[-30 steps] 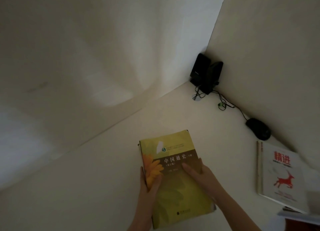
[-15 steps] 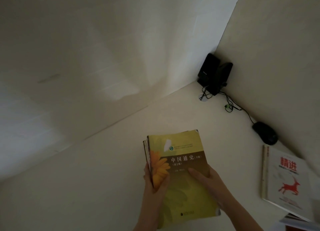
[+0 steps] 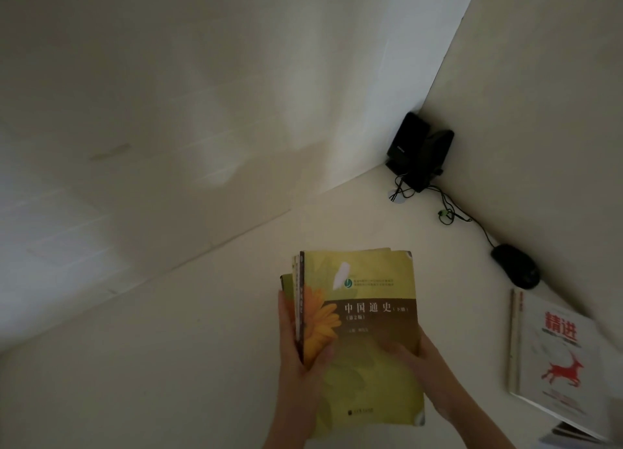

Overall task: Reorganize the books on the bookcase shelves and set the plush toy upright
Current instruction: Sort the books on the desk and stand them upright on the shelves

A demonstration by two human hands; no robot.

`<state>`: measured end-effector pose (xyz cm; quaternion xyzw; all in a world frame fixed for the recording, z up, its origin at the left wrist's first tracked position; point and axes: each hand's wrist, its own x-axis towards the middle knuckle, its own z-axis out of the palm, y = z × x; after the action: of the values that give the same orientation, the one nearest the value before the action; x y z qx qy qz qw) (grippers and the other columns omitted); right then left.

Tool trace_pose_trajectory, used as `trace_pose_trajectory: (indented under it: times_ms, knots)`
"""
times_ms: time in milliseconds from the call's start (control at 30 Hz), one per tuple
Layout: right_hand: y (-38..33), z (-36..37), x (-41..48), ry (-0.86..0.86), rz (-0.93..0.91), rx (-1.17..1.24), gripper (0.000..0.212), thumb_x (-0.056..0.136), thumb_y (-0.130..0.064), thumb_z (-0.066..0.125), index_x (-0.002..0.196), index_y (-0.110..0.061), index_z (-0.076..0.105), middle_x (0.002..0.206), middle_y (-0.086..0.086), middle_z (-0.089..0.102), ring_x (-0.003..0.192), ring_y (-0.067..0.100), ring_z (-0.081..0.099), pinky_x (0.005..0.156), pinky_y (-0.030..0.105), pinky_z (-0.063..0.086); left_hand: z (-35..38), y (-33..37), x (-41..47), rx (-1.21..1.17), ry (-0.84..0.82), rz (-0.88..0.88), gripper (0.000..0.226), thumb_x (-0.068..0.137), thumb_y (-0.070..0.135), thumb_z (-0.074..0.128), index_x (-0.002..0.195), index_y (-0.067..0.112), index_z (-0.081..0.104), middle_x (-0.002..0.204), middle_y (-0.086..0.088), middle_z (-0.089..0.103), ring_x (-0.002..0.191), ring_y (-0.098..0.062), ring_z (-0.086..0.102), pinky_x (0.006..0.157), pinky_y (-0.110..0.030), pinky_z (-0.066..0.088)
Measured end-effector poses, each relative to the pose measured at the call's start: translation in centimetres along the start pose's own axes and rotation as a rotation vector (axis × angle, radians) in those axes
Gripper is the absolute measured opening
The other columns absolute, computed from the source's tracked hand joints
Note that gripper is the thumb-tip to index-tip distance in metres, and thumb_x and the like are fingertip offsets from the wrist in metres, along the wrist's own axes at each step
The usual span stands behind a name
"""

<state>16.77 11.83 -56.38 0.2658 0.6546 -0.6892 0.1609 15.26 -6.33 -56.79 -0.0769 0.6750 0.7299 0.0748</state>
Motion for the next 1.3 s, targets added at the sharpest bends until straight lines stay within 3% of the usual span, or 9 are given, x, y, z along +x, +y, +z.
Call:
trace_pose_trajectory:
  times_ms: [100,233,433,533,733,833,933,1100,1300]
  knots:
    - [-1.3,-0.1,-0.7,-0.119,-0.08,0.031,0.084,0.067,-0.025,0.081,0.136,-0.034,0.034,0.108,-0.007,0.071,0.097,0.017,0.069,0.071,0.028,0.057,-0.8,1.2,0.5,0.038,-0.046,0.065,0.087,0.08,0.016,0.067,0.137,0.06,0.02,0.143,0.001,0.046,0.126,-0.011,0.05,0.103,-0.023,0.041]
    - [-3.4,0.4,-2.3,-0.154,-0.259,0.002,0.1,0.078,-0.011,0.066,0.128,-0.065,-0.001,0.115,-0.015,0.067,0.106,0.019,0.066,0.078,0.033,0.057,-1.8,3.8,0.5,0.093,-0.093,0.133,0.078,0.078,0.025,0.062,0.138,0.052,0.02,0.135,0.034,0.044,0.122,0.009,0.046,0.105,-0.026,0.041]
    - [-9.2,3.1,-5.9,-0.181,-0.563,-0.065,0.091,0.076,-0.017,0.066,0.115,-0.081,0.015,0.126,-0.026,0.054,0.113,0.004,0.059,0.081,0.021,0.053,-4.1,10.9,-0.6,0.224,0.03,0.393,0.086,0.085,0.013,0.065,0.121,0.078,0.022,0.119,0.043,0.05,0.11,0.017,0.05,0.092,-0.006,0.04]
    - [-13.0,5.2,-8.5,-0.206,-0.721,-0.091,0.091,0.076,-0.016,0.065,0.11,-0.084,0.016,0.121,-0.036,0.052,0.111,-0.004,0.058,0.078,0.014,0.052,-5.8,15.7,-2.1,0.181,0.073,0.528,0.079,0.079,0.024,0.065,0.122,0.076,0.025,0.123,0.037,0.052,0.115,0.01,0.051,0.092,-0.011,0.043]
    - [-20.8,10.7,-15.1,-0.324,-1.084,-0.194,0.092,0.077,-0.015,0.062,0.107,-0.086,0.012,0.114,-0.051,0.043,0.109,-0.016,0.052,0.077,0.007,0.049,-10.5,24.9,-7.2,0.134,0.194,0.842,0.081,0.075,0.011,0.065,0.132,0.055,0.028,0.119,0.048,0.047,0.113,0.019,0.048,0.081,0.0,0.042]
    - [-23.9,13.8,-18.3,-0.454,-1.258,-0.171,0.094,0.078,-0.012,0.061,0.126,-0.069,0.004,0.116,-0.046,0.046,0.11,-0.008,0.056,0.078,0.016,0.054,-13.9,29.3,-10.2,0.187,0.241,1.006,0.083,0.08,0.011,0.067,0.138,0.055,0.026,0.134,0.038,0.042,0.126,0.006,0.044,0.096,-0.026,0.048]
    - [-26.8,17.3,-21.6,-0.556,-1.448,-0.187,0.092,0.081,-0.003,0.059,0.134,-0.048,-0.001,0.117,-0.048,0.042,0.115,-0.009,0.052,0.082,0.018,0.053,-17.3,33.5,-13.5,0.2,0.247,1.111,0.083,0.082,0.011,0.059,0.145,0.047,0.02,0.147,0.021,0.036,0.134,-0.011,0.041,0.104,-0.06,0.035]
    - [-30.3,22.9,-26.5,-0.699,-1.662,-0.169,0.09,0.08,0.003,0.058,0.138,-0.034,-0.001,0.118,-0.046,0.043,0.114,-0.01,0.052,0.082,0.016,0.052,-22.0,38.4,-18.5,0.23,0.313,1.269,0.083,0.083,0.011,0.058,0.149,0.036,0.017,0.15,0.008,0.036,0.134,-0.019,0.042,0.103,-0.061,0.035]
    - [-34.6,29.6,-31.9,-0.885,-1.816,-0.184,0.092,0.081,-0.001,0.058,0.138,-0.031,-0.008,0.135,-0.027,0.036,0.114,-0.01,0.052,0.081,0.014,0.052,-27.4,43.1,-23.6,0.257,0.5,1.386,0.083,0.08,0.016,0.071,0.144,0.044,0.027,0.146,0.003,0.043,0.128,-0.031,0.048,0.093,-0.073,0.033]
